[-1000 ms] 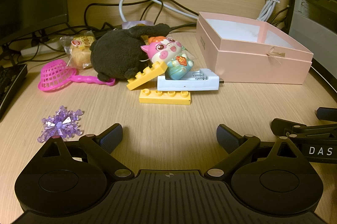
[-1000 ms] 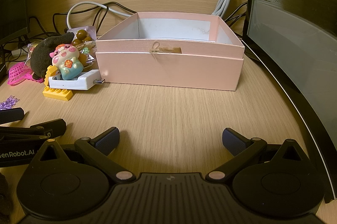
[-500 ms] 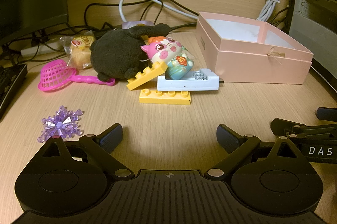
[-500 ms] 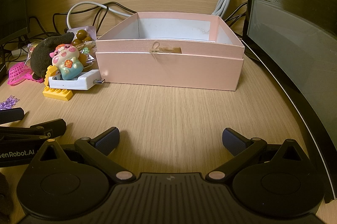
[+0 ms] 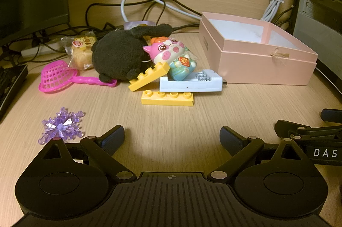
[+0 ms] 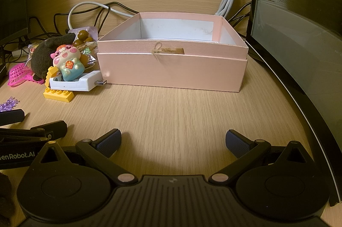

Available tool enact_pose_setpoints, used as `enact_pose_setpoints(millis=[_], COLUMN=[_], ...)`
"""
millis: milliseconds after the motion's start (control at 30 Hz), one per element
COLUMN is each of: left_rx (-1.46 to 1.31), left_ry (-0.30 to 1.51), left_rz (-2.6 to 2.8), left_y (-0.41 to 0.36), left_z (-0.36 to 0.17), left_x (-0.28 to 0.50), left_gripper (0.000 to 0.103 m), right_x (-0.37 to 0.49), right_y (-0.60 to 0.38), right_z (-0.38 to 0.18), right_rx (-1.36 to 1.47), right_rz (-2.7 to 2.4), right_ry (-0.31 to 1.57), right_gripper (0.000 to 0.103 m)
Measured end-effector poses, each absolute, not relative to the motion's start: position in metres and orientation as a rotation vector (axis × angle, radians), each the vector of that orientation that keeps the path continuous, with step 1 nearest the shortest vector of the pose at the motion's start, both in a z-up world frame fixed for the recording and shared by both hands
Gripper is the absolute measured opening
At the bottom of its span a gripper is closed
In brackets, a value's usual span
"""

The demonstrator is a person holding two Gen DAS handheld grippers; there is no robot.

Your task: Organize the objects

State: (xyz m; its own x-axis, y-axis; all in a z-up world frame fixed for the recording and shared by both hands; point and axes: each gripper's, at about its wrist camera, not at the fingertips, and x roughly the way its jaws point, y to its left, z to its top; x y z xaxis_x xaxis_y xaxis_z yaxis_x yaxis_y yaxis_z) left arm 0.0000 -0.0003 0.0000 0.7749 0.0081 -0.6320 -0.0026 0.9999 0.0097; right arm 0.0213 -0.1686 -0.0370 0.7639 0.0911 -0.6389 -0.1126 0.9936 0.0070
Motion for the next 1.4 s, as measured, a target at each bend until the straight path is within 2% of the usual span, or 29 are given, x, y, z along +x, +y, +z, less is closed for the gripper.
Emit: enact_pose_setpoints(millis=[200, 267, 367, 467, 700, 800, 900, 1067, 1267, 1400], left_rx=[-0.120, -0.162, -0.231, -0.337, -0.223, -0.186, -0.154, -0.210, -0.311, -0.332], left_ry=[0.696, 0.641, 0.573, 0.614, 0.730, 0.706, 0.723, 0.689, 0.596, 0.610], left_rz=[-0.021, 0.033, 0.108, 0.155, 0.124, 0.094, 0.070, -0.015, 0.024, 0.099], left_y=[0.018, 0.031, 0.057, 0.082, 0.079, 0.075, 0.074, 0.095, 0.151, 0.192], left_z=[0.013, 0.030, 0.055, 0.063, 0.040, 0.039, 0.042, 0.070, 0.103, 0.101], left_x=[0.005, 0.008, 0.034, 0.071, 0.130, 0.134, 0.129, 0.089, 0.011, -0.022], left_gripper=[0.096, 0.096, 0.096, 0.096, 0.097, 0.093, 0.089, 0.088, 0.088, 0.088], right_x=[0.025, 0.028, 0.029, 0.030, 0.029, 0.032, 0.034, 0.026, -0.015, -0.007], right_y=[-0.173, -0.173, -0.172, -0.171, -0.166, -0.165, -0.165, -0.154, -0.090, -0.036], right_z=[-0.033, -0.029, -0.030, -0.029, -0.026, -0.024, -0.021, -0.013, 0.010, 0.011], right_rx=[-0.048, -0.054, -0.059, -0.056, -0.039, -0.049, -0.057, -0.084, -0.218, -0.188], right_rz=[0.154, 0.165, 0.170, 0.168, 0.111, 0.122, 0.135, 0.143, 0.227, 0.497], right_ry=[0.738, 0.763, 0.777, 0.788, 0.821, 0.846, 0.871, 0.889, 0.629, 0.768], right_gripper=[0.103, 0.103, 0.103, 0.103, 0.103, 0.103, 0.103, 0.103, 0.103, 0.103])
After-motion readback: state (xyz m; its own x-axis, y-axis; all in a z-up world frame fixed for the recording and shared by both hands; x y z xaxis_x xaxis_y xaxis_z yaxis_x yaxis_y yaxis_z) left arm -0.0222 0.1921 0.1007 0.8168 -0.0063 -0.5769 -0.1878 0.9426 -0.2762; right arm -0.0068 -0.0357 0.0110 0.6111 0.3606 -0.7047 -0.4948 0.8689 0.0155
